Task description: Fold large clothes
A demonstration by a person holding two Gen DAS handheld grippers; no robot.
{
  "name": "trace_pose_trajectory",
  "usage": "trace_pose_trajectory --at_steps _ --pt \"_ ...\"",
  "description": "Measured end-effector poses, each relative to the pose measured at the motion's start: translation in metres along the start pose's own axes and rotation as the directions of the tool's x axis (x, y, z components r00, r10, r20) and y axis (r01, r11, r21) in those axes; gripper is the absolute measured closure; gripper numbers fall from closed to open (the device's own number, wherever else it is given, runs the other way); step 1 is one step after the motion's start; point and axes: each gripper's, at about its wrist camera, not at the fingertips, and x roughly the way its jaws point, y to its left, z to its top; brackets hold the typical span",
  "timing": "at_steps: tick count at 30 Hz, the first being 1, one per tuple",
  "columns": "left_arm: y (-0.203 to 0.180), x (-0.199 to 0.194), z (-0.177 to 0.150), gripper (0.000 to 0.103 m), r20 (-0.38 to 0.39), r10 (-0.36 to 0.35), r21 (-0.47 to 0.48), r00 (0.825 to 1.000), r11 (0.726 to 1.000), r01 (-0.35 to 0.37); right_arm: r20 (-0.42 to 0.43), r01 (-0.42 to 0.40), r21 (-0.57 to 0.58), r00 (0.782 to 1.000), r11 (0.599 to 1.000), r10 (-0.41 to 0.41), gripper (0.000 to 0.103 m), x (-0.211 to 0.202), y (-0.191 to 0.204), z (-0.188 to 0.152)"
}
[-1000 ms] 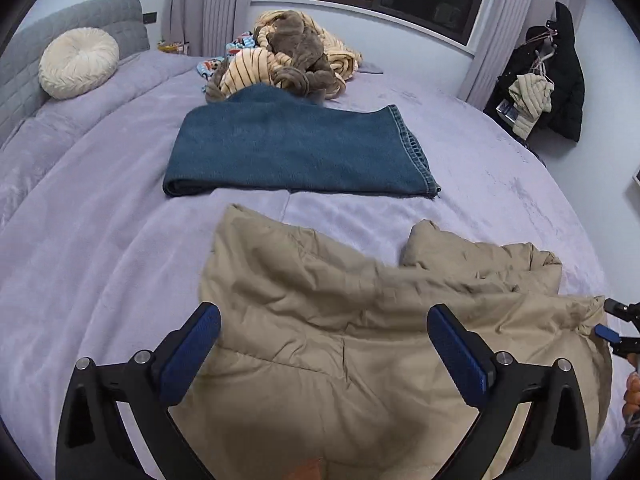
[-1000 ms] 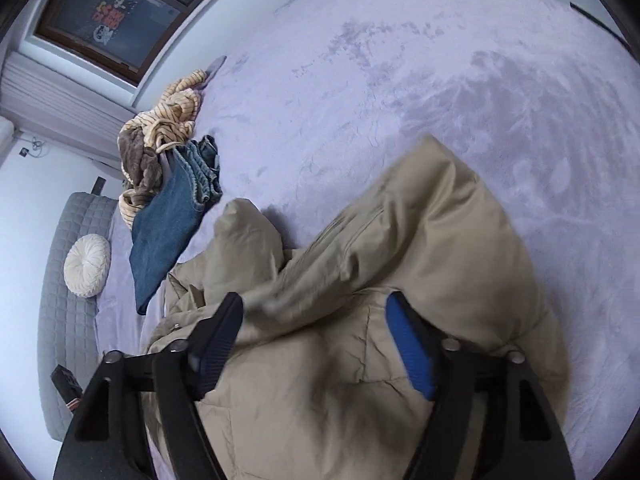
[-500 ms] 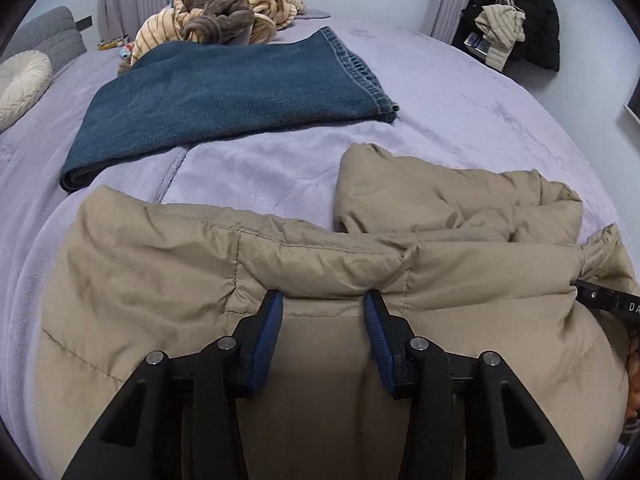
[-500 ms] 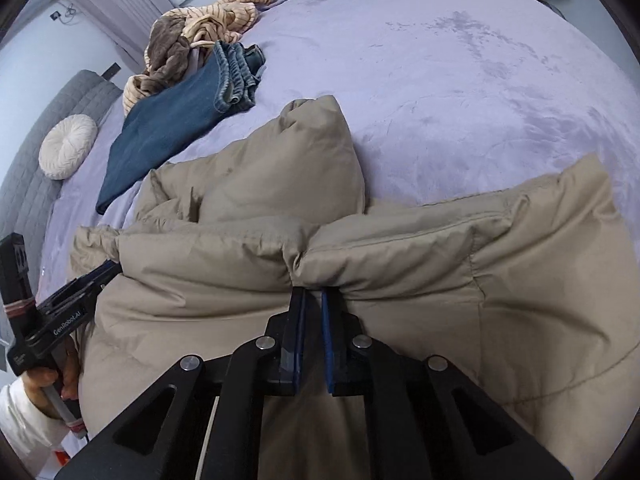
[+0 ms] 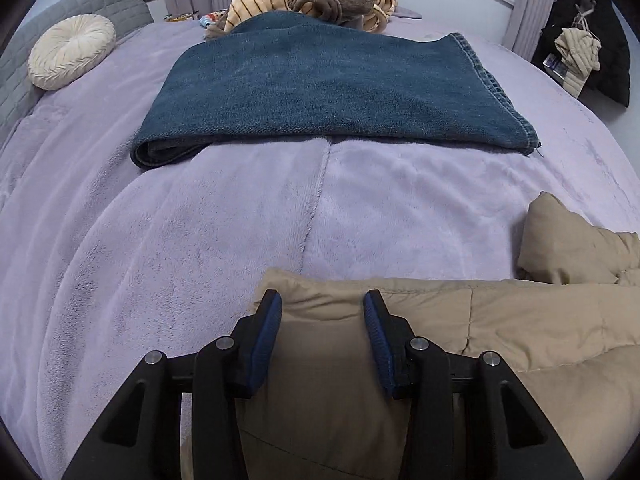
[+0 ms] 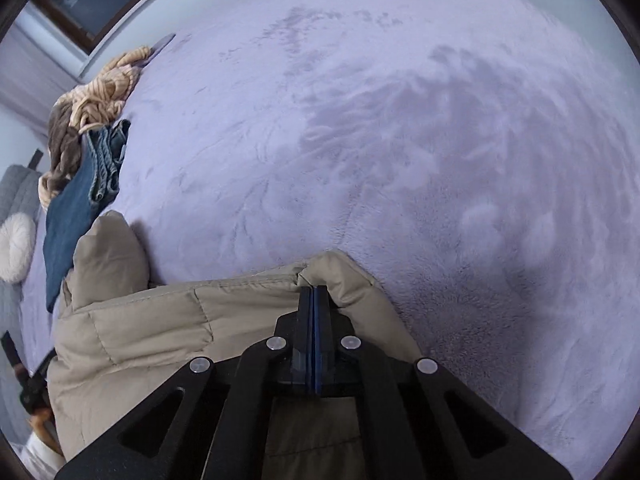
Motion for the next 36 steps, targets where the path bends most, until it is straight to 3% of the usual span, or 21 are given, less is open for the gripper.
trace_pose_trajectory --at_steps 5,7,9,10,11,12,16,18,28,35,36 --pt "-0.005 -0.006 0.001 0.057 -0.001 0.037 0.026 0.999 0.999 -0.037 0.015 0.057 -0.05 0.998 0.997 -0.057 0.103 0.0 0.018 0.002" --pt "0.001 -0.022 0.0 0.057 -0.003 0.024 0.014 1.0 1.0 -0.024 0.019 0.052 -0.033 0.999 0.998 -0.051 0.098 -0.013 0.02 0.002" --pt "0.006 -0.042 -0.003 0.045 0.001 0.009 0.01 1.0 1.0 -0.009 0.03 0.044 -0.025 0.999 0.999 -0.043 0.088 -0.03 0.022 -0.002" --pt "0.007 -0.053 -0.005 0.023 0.009 0.012 0.009 1.0 1.0 -0.012 0.041 0.03 -0.023 0.999 0.999 -0.029 0.074 -0.04 0.023 -0.005" --pt "0.009 -0.064 -0.009 0.011 0.025 0.02 0.008 0.999 1.0 -0.02 0.056 0.013 -0.022 0.998 1.0 -0.012 0.065 -0.051 0.024 -0.01" --pt "0.011 -0.077 -0.013 0.011 0.047 0.023 0.012 0.999 1.0 -0.023 0.069 0.004 -0.022 0.998 1.0 -0.003 0.052 -0.059 0.027 -0.013" --pt "0.015 -0.104 -0.032 0.011 0.022 -0.001 0.02 1.0 1.0 0.001 0.08 -0.042 -0.005 0.996 0.999 0.043 0.05 -0.091 0.028 -0.037" --pt "0.015 -0.117 -0.045 0.0 0.007 -0.002 0.01 1.0 1.0 0.002 0.072 -0.067 0.011 0.995 0.998 0.066 0.047 -0.102 0.027 -0.051" --pt "0.02 -0.159 -0.107 0.0 -0.092 -0.091 -0.052 0.992 0.995 0.087 0.014 -0.136 0.066 0.991 0.989 0.135 0.024 -0.141 0.021 -0.122" --pt "0.032 -0.163 -0.151 0.0 -0.185 -0.158 -0.15 0.97 0.98 0.131 -0.003 -0.168 0.17 0.985 0.971 0.171 0.02 -0.156 -0.001 -0.17" --pt "0.033 -0.163 -0.158 0.0 -0.195 -0.165 -0.165 0.967 0.977 0.134 -0.009 -0.172 0.19 0.984 0.967 0.177 0.014 -0.155 -0.005 -0.177"
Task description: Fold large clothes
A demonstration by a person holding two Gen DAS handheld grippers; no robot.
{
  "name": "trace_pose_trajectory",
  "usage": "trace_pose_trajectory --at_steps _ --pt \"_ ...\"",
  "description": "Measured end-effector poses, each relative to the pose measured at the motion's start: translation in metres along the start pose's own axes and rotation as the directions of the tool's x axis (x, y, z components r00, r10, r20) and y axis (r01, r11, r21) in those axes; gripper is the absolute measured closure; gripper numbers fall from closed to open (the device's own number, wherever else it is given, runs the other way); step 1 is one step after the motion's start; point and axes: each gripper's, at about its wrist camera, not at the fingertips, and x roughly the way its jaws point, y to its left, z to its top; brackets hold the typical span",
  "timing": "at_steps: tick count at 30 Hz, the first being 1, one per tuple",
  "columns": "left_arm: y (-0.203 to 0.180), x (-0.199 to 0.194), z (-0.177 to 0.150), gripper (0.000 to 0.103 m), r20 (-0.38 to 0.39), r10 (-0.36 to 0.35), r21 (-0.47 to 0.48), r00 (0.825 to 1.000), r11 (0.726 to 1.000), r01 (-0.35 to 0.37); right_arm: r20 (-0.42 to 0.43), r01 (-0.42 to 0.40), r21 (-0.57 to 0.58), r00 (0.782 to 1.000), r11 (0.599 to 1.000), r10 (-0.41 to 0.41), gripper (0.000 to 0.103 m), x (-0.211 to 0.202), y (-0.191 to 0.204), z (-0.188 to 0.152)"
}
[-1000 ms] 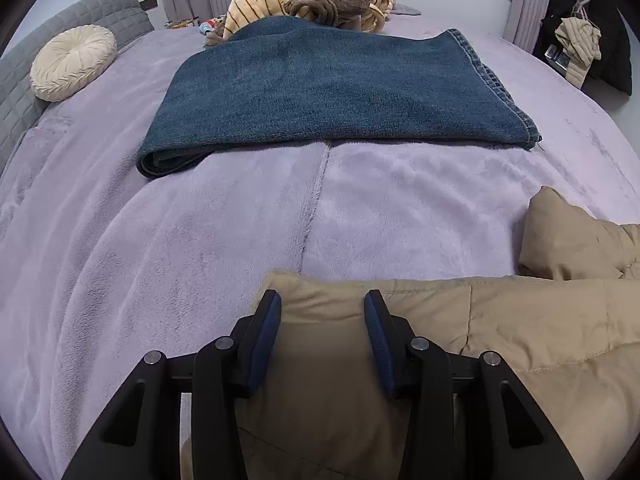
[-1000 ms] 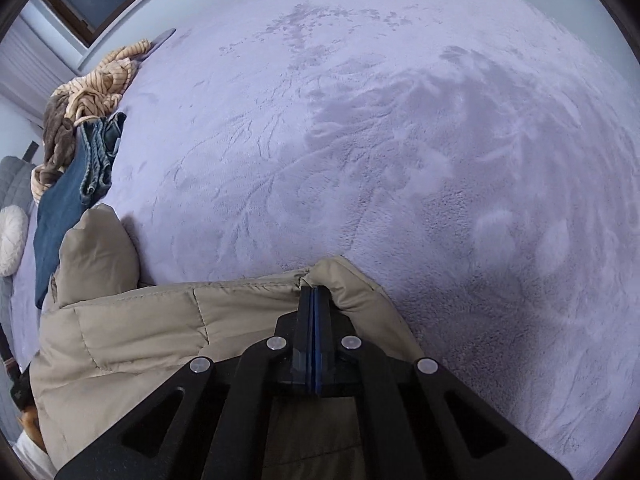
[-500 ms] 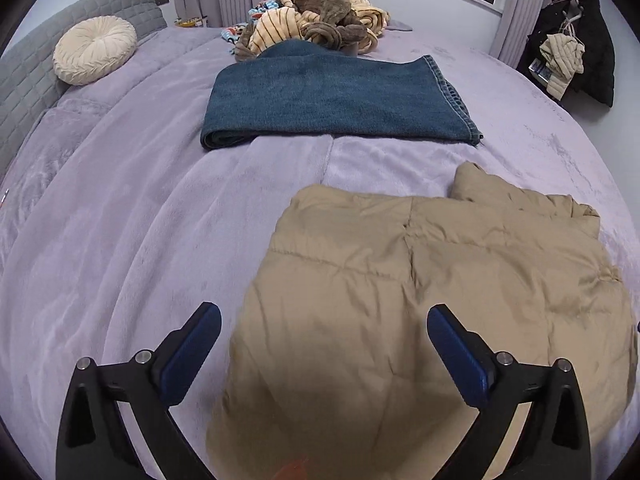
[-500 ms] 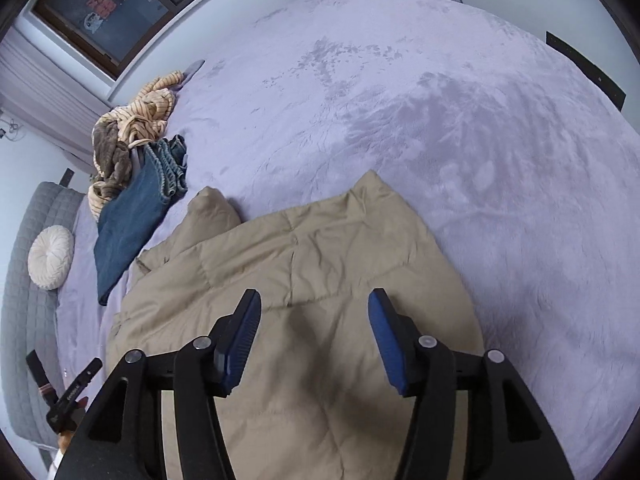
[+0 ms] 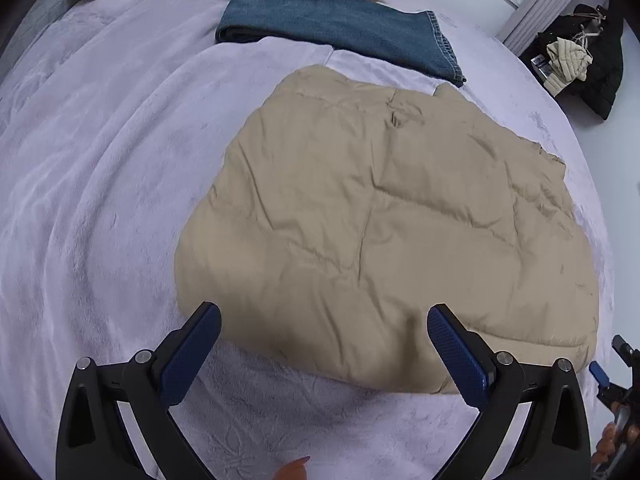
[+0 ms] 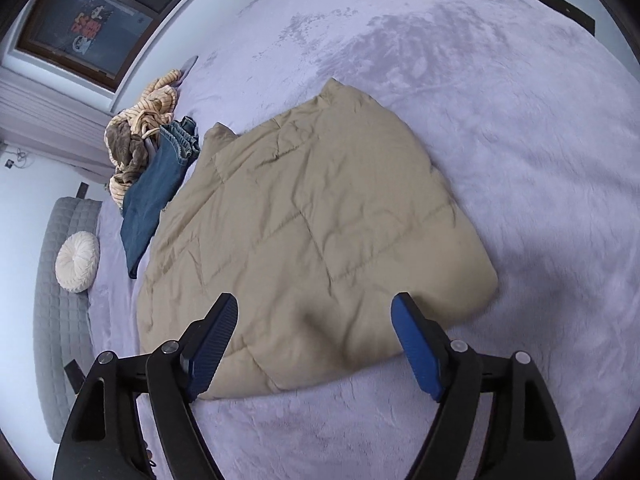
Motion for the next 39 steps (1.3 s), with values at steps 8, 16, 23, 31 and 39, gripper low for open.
trace_pose_trajectory --at_steps 8,16,23,31,39 --pt "0.014 0.01 -0.024 0.0 -0.034 -0.037 -0.085 0.999 0.996 0.034 -0.041 -0.085 0.225 0.994 0.971 0.096 0.011 0.026 -0.043 -0.024" --pt "0.031 0.023 -0.032 0.0 -0.04 -0.202 -0.211 0.979 0.959 0.189 0.006 -0.179 0.339 0.982 0.924 0.188 0.0 0.049 -0.056 -0.022" --pt "0.052 0.05 -0.026 0.0 -0.028 -0.333 -0.326 0.943 0.894 0.306 -0.007 -0.242 0.334 0.966 0.911 0.259 0.0 0.068 -0.04 -0.009" --pt "0.045 0.064 0.005 0.0 0.08 -0.348 -0.362 0.934 0.863 0.353 -0.046 -0.282 0.361 0.947 0.889 0.319 0.0 0.099 -0.033 -0.002" --pt "0.045 0.078 0.014 0.054 0.097 -0.326 -0.349 0.94 0.874 0.339 -0.022 -0.318 0.416 0.933 0.852 0.359 0.0 0.115 -0.031 0.0"
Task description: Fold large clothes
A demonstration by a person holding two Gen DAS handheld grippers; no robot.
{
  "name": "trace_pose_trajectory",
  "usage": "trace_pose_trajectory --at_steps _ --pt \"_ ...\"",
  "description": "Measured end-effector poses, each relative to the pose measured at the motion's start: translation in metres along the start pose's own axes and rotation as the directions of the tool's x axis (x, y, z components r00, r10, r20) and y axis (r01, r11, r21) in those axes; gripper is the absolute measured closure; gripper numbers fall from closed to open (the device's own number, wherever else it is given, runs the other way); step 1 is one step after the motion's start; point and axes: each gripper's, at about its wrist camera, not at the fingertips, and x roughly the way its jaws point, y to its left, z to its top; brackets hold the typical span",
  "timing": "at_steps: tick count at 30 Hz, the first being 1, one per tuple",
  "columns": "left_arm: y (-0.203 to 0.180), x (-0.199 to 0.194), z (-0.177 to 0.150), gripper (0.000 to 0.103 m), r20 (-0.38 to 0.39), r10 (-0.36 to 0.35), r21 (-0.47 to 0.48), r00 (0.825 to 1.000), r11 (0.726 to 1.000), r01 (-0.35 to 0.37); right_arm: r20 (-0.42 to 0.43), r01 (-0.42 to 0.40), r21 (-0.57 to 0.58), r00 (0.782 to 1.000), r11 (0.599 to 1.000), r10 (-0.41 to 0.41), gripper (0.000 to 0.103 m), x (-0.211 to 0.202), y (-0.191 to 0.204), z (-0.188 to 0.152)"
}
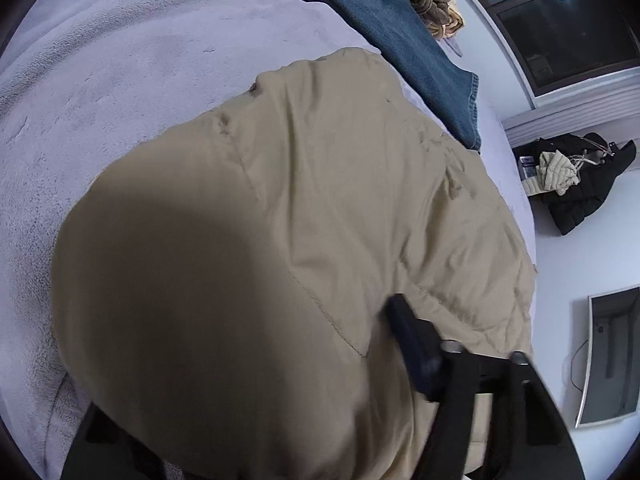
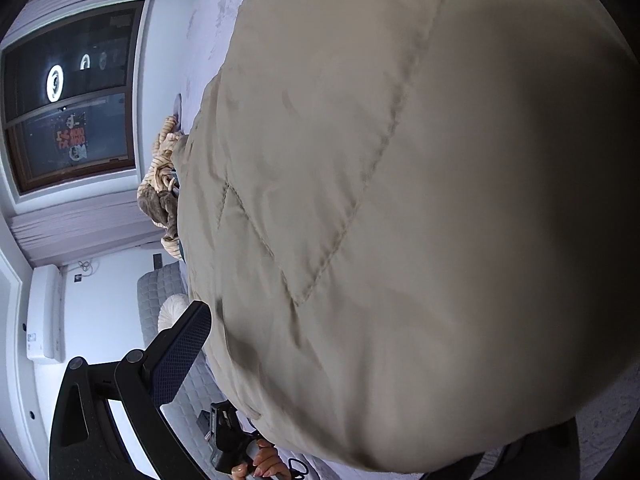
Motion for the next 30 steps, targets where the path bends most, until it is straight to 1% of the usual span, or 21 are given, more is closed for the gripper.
trace_pose_trajectory --at_steps 1,2,4,5,6,7,9,13,16,20,22,25,30 --pt "0.0 -0.001 0.002 0.068 -0.009 -0.025 0.001 1.0 1.0 0.025 0.001 0.002 0.006 1.0 1.0 -0.002 0.002 0.0 0.0 0.0" --pt "-0.002 -0.005 0.003 0.075 -0.006 -0.025 0.016 1.0 1.0 0.025 0.003 0.005 0.012 1.0 1.0 -0.005 0.006 0.0 0.0 -0.001" --pt "-0.013 -0.012 0.004 0.08 0.011 -0.013 0.084 1.0 0.996 0.012 -0.003 0.002 0.03 1.0 1.0 -0.002 0.047 0.0 -0.003 -0.003" --pt "-0.018 -0.017 0.003 0.081 0.019 -0.005 0.119 1.0 0.993 0.003 -0.001 -0.005 0.036 1.0 0.999 0.005 0.053 -0.001 -0.004 -0.004" --pt "-0.025 -0.021 0.001 0.082 0.031 0.003 0.159 1.0 0.987 -0.008 0.007 -0.006 0.031 1.0 0.999 0.006 0.064 -0.004 -0.002 -0.006" --pt "-0.031 -0.026 0.0 0.082 0.04 0.008 0.188 0.999 0.982 -0.016 0.018 -0.002 0.015 1.0 1.0 0.002 0.071 -0.006 0.002 -0.008" --pt "-0.039 -0.037 -0.003 0.083 0.055 0.005 0.237 0.998 0.971 -0.018 0.033 0.003 -0.008 0.999 1.0 -0.003 0.077 -0.011 0.008 -0.014" --pt "-0.049 -0.06 -0.006 0.083 0.063 -0.014 0.317 0.998 0.948 -0.007 0.053 -0.005 -0.048 0.999 0.999 0.008 0.08 -0.028 0.02 -0.03" --pt "-0.047 -0.083 -0.015 0.083 0.053 -0.026 0.37 0.998 0.929 0.004 0.057 0.015 -0.075 0.998 0.997 -0.01 0.08 -0.041 0.027 -0.047" --pt "-0.036 -0.112 -0.034 0.083 0.028 -0.03 0.394 0.999 0.919 0.017 0.047 0.045 -0.085 0.998 0.995 -0.041 0.08 -0.061 0.026 -0.074" --pt "-0.027 -0.126 -0.05 0.083 0.02 -0.024 0.397 1.0 0.918 0.014 0.035 0.063 -0.081 0.998 0.995 -0.06 0.08 -0.074 0.02 -0.086" --pt "-0.012 -0.145 -0.078 0.083 0.011 -0.01 0.387 1.0 0.922 0.005 0.007 0.082 -0.08 0.997 0.993 -0.082 0.08 -0.088 0.01 -0.103" --pt "0.021 -0.177 -0.133 0.083 -0.025 0.048 0.359 0.999 0.932 -0.036 -0.051 0.11 -0.071 0.992 0.991 -0.113 0.08 -0.118 -0.012 -0.135"
